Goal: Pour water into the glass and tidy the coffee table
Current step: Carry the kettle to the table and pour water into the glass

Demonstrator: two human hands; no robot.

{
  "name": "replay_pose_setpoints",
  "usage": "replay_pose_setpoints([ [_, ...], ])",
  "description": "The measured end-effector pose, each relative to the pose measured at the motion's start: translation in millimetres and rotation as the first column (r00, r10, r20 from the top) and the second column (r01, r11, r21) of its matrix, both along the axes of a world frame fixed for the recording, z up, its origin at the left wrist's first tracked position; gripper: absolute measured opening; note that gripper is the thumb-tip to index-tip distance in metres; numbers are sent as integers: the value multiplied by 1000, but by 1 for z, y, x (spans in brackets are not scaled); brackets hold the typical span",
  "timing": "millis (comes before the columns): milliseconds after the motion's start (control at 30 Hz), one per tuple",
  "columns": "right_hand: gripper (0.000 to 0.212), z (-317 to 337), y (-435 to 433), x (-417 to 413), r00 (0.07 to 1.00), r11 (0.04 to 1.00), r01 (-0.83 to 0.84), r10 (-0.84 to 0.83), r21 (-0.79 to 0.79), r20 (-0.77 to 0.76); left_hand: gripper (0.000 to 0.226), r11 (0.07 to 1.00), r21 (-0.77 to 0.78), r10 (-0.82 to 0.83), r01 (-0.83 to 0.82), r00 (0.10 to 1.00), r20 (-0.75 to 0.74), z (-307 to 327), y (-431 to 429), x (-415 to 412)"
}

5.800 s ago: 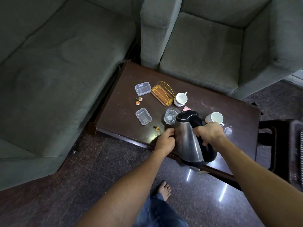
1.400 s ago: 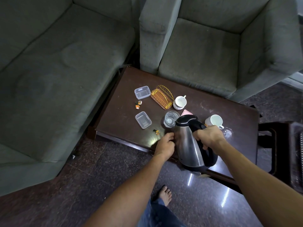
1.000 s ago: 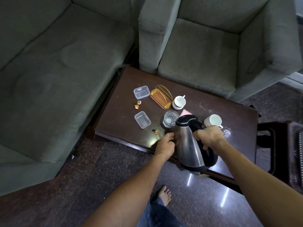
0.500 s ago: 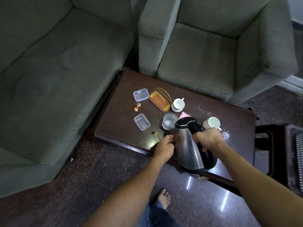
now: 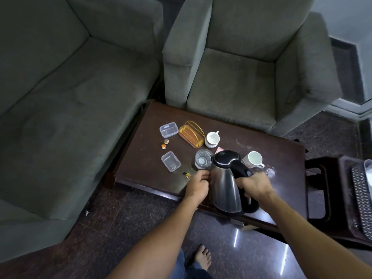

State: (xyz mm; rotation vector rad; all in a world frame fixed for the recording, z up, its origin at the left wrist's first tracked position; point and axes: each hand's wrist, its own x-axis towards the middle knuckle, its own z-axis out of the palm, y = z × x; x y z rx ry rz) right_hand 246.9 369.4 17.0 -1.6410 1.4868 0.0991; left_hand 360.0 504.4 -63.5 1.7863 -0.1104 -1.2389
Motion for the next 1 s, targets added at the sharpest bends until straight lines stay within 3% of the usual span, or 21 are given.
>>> replay_pose_setpoints([
  [333,23,67,8,-25,967,996,84,-74,-28,242,28,999,-45,13,-4,980,197,49,-24,19],
  [467,18,110,2,-32,956,993,106,-90,-45,280,29,995,-96,15,11,961,277,132,-38,16],
  [600,21,147,-5,-40,932,988,135,-98,-82,348,35,985,-165,7,52,940,341,169,-58,14],
  [767,18,189,-16,-54,915,977,167,-102,-136,390,33,963,-243,-13,113,925,380,208,-80,6],
  [900,24,221,-26,-69,907,964,195,-107,-182,407,47,939,-290,-65,187,922,382,234,-102,0],
  [1000,27,240,-33,-81,897,945,240,-129,-221,424,37,915,-325,-105,239,918,382,256,-119,-9],
])
